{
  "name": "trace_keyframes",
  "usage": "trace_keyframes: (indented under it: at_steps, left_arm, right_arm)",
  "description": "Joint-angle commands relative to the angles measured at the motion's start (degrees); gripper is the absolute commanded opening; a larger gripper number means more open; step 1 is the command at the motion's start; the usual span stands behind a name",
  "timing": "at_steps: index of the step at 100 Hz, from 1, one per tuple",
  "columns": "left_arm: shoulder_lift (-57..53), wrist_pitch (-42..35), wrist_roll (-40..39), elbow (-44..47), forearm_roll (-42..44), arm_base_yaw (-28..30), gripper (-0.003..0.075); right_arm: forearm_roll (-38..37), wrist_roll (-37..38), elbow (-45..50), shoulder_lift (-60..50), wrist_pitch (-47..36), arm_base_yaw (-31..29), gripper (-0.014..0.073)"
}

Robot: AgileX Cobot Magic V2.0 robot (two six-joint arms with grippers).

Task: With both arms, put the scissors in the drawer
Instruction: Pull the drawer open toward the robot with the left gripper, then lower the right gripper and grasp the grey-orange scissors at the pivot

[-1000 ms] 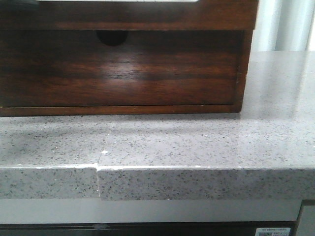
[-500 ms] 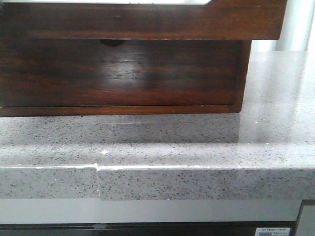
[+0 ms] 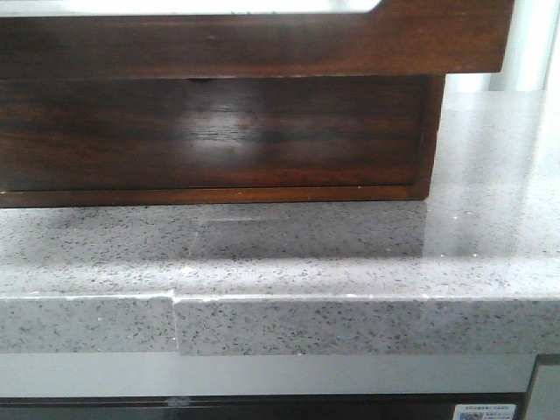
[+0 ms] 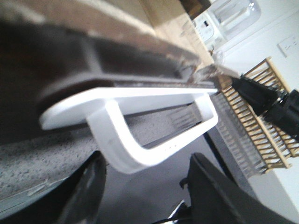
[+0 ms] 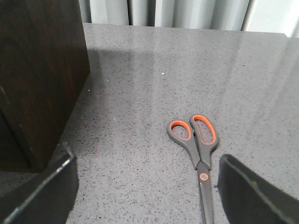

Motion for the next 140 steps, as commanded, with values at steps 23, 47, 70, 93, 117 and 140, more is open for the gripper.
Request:
trace_keyframes:
  at_steps: [23,47,70,93,117,140]
  left_arm:
    - [-2.81,-0.23,-5.27,-2.25,11.04,-0.34,0.0376]
    - [-11.01,-2.97,-17.32,-7.87,33.07,-0.34,0.0376]
    - [-16.21,-8.50,-18.91,-15.04,52.04,-0.34,0.0376]
    - [-16.21,-12.97,-18.91,-17.67,57.36,-1.97,0.0375]
    - [-16.21,-17.37,-18.80,-17.67,56.67,-2.61,0.0365]
    - [-16.21,-18.58,-18.80,-17.67,55.76,-2.61,0.0365]
  right_arm:
    - [-3.45,-0.24,-1.84,0.62,-2.30,-0.31,0.0550]
    - [-4.99,3.01,-2.88,2.07,1.76,-0.31,0.0545]
    - [-11.76,10.49,-7.55,12.06,10.02,-2.58,0.0544]
    - [-7.98,8.43,-12.41,24.64,12.74,-14.14,0.0543]
    - [-1.81,-2.75,-20.02,38.45,20.48,-17.63,0.0449]
    - [2.01,-6.09,-27.45,48.01,23.65,-17.33,0.0386]
